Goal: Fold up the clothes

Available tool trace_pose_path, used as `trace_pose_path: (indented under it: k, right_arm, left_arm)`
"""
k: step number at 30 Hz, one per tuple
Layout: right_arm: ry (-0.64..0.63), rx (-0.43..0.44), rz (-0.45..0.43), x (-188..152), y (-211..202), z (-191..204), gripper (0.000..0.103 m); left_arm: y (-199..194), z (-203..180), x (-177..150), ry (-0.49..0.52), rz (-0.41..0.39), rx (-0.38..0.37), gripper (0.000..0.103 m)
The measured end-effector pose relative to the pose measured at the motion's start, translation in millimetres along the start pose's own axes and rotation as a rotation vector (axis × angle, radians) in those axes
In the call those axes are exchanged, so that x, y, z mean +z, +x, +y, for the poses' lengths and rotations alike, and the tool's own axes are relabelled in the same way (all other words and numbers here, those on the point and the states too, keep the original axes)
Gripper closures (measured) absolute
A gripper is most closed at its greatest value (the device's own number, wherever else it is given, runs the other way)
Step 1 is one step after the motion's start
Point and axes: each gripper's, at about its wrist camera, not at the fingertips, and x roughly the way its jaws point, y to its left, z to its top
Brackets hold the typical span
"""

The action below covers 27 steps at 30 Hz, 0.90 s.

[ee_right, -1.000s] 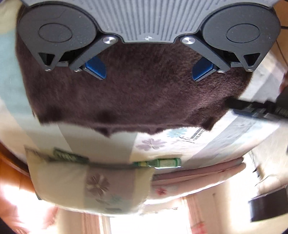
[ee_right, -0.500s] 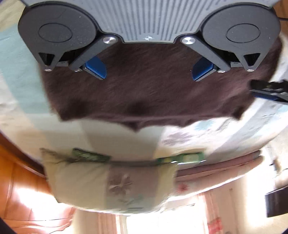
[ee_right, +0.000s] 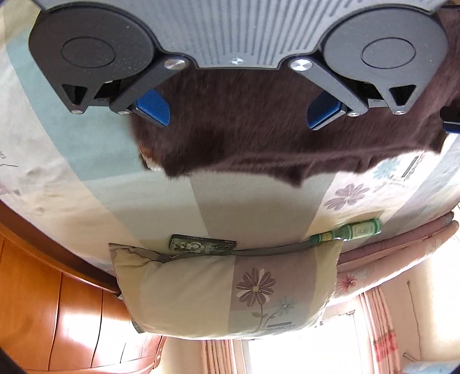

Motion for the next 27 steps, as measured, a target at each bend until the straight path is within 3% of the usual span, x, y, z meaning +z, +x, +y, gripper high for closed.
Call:
trace_pose_path:
  k: [2,9,12,15,16,18,23,27]
  right_arm:
    - [0.009,-0.007,0.049,-4.2,19.2,-6.6,0.000]
    - [-0.043,0.026,-0.010,3.0,5.0,2.1,0.000]
    - [-0.099,0.030,-0.036,13.6,15.0,9.5,0.000]
    - [-0.055,0.003,0.077,16.5,46.3,-1.4,0.000]
    - [-0.055,0.006,0.078,15.6,47.9,-2.6,0.000]
    - [-0.074,-0.005,0.072,17.4,37.5,3.3,0.000]
    - [-0.085,0.001,0.039,16.4,0.3,18.3,0.000]
    - [-0.053,0.028,0.045,7.7,-19.1,35.1,0.000]
  left_arm:
    - [9.7,2.1,-0.5,-0.008,0.024,0.038,0.009]
    - [8.0,6.4,8.2,0.030,0.000,0.044,0.009]
    - [18.3,16.7,12.2,-0.005,-0.006,0.032,0.009]
    - [26.0,30.6,13.8,-0.080,-0.005,0.002,0.009]
    - [23.6,31.2,15.6,-0.095,-0.008,-0.001,0.009]
    - [17.2,30.7,18.9,-0.116,-0.017,-0.006,0.009]
    - [-2.5,21.6,17.4,-0.056,-0.045,-0.008,0.006]
    - [3.4,25.3,10.0,-0.056,-0.012,0.007,0.006]
